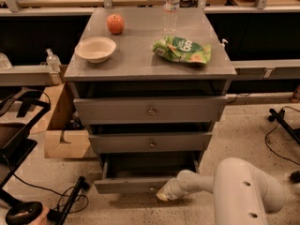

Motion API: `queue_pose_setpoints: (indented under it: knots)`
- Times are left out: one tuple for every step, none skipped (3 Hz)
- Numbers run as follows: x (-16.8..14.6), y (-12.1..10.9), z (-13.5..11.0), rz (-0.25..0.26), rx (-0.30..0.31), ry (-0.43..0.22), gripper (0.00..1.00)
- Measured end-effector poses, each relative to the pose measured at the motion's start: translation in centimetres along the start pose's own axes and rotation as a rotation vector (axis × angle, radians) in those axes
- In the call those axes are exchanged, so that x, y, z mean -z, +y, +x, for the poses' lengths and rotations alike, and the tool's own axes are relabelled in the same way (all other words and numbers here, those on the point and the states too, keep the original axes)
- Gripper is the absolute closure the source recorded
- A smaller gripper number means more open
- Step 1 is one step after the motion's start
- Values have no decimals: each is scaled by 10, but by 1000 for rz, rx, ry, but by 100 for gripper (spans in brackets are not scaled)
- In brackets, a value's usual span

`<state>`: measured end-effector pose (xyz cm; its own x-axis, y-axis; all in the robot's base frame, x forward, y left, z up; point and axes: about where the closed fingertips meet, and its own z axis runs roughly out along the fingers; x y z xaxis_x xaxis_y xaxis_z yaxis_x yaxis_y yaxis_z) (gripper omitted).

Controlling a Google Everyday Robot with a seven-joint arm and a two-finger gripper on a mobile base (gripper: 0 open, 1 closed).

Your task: Close bottom drawer

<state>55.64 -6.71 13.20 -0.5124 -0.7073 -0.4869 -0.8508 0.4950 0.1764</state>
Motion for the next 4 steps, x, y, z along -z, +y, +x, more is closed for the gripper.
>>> queue_pose_setpoints:
  knots:
    - [-6,-21,-23,7,22,-24,100]
    - [-5,-19,-22,7,23,-25,100]
    - [-7,-17,-21,4,23,-24,86]
    - [-8,-15,-21,1,23,-23,63]
